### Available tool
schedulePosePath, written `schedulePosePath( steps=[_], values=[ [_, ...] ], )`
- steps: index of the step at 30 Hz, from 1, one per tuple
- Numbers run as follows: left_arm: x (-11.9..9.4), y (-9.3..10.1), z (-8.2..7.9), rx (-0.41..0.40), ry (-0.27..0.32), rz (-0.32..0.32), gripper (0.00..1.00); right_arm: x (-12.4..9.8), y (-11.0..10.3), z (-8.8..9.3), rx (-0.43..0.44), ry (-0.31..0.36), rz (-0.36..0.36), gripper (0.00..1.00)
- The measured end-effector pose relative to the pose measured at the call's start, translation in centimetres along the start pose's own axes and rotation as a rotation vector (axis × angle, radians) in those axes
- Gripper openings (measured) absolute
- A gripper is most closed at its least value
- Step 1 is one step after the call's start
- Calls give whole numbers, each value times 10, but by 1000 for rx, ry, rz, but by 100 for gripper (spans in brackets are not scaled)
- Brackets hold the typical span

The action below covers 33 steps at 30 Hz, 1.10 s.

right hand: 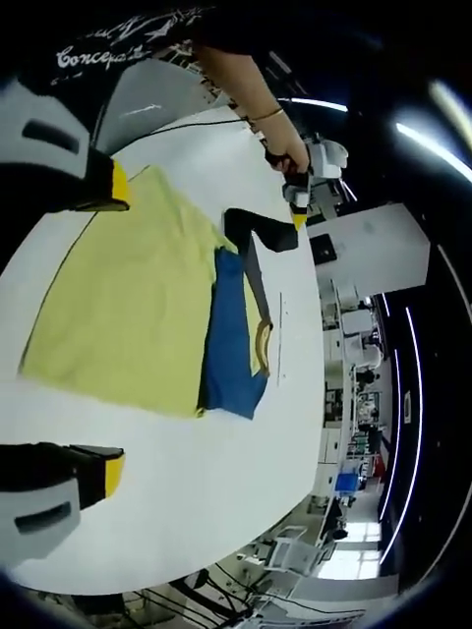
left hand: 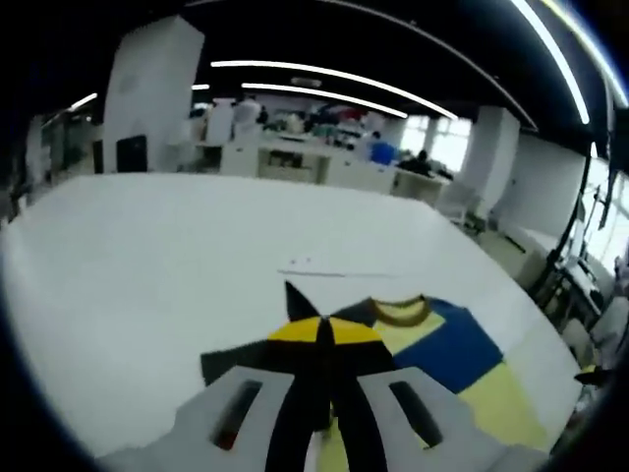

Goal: Fold the garment on the visible template until the final outline fits inside the template.

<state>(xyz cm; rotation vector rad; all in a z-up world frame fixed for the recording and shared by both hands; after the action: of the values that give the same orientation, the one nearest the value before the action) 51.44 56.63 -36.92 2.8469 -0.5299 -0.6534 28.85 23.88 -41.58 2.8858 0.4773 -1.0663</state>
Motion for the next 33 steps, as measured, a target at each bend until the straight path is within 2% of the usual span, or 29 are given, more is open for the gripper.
schedulePosePath(
  steps=[6,14,19,27,33],
  values=[
    [18,22,-1,9,-12,53,0,1,-1,1,8,-2,-3,99],
    [44,60,-12,13,7,135,0,4,5,6,29,-24,7,99],
    [57,82,-7,5,-3,167,0,6,7,6,42,-24,15,99],
    [72,127,5,23,-34,263,0,5,10,6,51,-27,27,99],
    [78,145,16,33,-63,308,0,6,10,8,53,-34,26,99]
  ],
)
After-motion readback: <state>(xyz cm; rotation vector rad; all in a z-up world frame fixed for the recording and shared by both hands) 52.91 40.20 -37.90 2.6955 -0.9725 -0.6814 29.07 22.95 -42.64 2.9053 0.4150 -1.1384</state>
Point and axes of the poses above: the point that each gripper's makers call its tool centre point, and the gripper's own axes: x roughly forward along the fingers, y roughly to its right, z roughly out of its underside, the point moved 4 cm from there along -x, roughly backward along the fingers, and after that the axes turned 8 degrees about z, right-handed, at the moved point
